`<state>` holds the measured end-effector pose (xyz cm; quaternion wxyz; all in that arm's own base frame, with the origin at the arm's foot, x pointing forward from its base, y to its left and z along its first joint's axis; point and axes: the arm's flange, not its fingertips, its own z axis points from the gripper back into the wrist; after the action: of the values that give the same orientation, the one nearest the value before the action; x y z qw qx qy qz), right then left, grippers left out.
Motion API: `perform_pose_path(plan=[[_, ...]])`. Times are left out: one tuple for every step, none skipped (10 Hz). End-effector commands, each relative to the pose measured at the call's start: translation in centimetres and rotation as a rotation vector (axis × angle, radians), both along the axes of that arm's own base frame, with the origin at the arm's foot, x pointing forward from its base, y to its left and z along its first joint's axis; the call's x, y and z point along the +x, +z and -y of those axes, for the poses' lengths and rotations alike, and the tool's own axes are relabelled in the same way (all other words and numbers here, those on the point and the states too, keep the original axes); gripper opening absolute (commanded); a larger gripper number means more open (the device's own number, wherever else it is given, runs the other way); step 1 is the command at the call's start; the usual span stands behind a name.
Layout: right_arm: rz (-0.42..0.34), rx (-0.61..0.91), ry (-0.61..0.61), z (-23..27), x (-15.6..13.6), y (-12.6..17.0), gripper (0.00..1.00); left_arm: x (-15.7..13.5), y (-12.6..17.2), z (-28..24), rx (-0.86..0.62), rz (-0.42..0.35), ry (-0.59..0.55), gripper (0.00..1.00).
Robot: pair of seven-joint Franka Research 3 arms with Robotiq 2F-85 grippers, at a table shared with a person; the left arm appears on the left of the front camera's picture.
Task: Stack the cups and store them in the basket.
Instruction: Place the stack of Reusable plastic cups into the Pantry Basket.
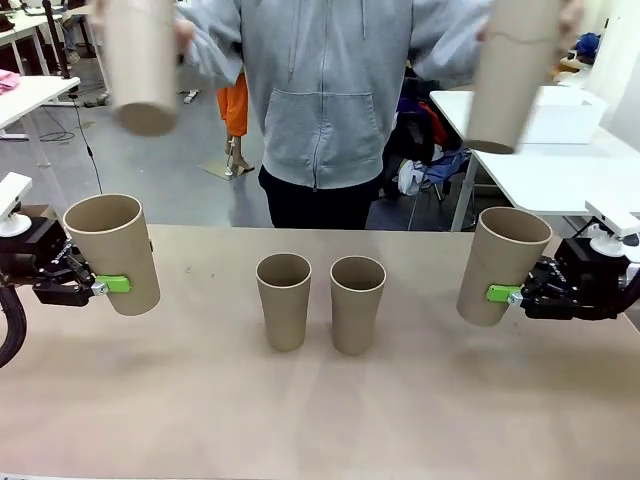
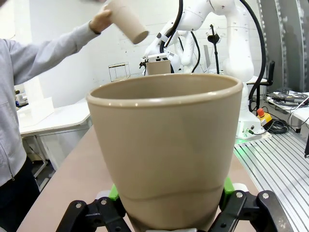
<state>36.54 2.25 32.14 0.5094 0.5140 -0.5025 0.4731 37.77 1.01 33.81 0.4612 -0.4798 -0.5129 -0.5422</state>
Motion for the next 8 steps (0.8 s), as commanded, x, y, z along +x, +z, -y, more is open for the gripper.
perform_pose_path(plan=[[0.006, -0.003, -0.006, 0.1, 0.12, 0.17, 0.84, -0.2, 0.03, 0.17, 0.001, 0.005, -0.001, 0.84], [0.006, -0.003, -0.006, 0.1, 0.12, 0.17, 0.84, -0.2, 0.03, 0.17, 0.001, 0.005, -0.001, 0.84], [0.006, -0.003, -0.006, 0.1, 0.12, 0.17, 0.84, -0.2, 0.03, 0.17, 0.001, 0.005, -0.001, 0.84], [0.006, -0.003, -0.006, 0.1, 0.12, 0.17, 0.84, -0.2, 0.03, 0.17, 0.001, 0.005, -0.001, 0.84], [0.006, -0.003, -0.006, 0.1, 0.12, 0.17, 0.84, -0.2, 0.03, 0.17, 0.001, 0.005, -0.001, 0.84], [0.006, -0.003, -0.006, 0.1, 0.12, 0.17, 0.84, -0.2, 0.03, 0.17, 0.001, 0.005, -0.001, 0.84], [0.006, -0.003, -0.006, 0.1, 0.12, 0.17, 0.84, -0.2, 0.03, 0.17, 0.001, 0.005, -0.001, 0.84], [0.006, -0.003, -0.006, 0.1, 0.12, 0.17, 0.84, -0.2, 0.03, 0.17, 0.001, 0.005, -0.001, 0.84]])
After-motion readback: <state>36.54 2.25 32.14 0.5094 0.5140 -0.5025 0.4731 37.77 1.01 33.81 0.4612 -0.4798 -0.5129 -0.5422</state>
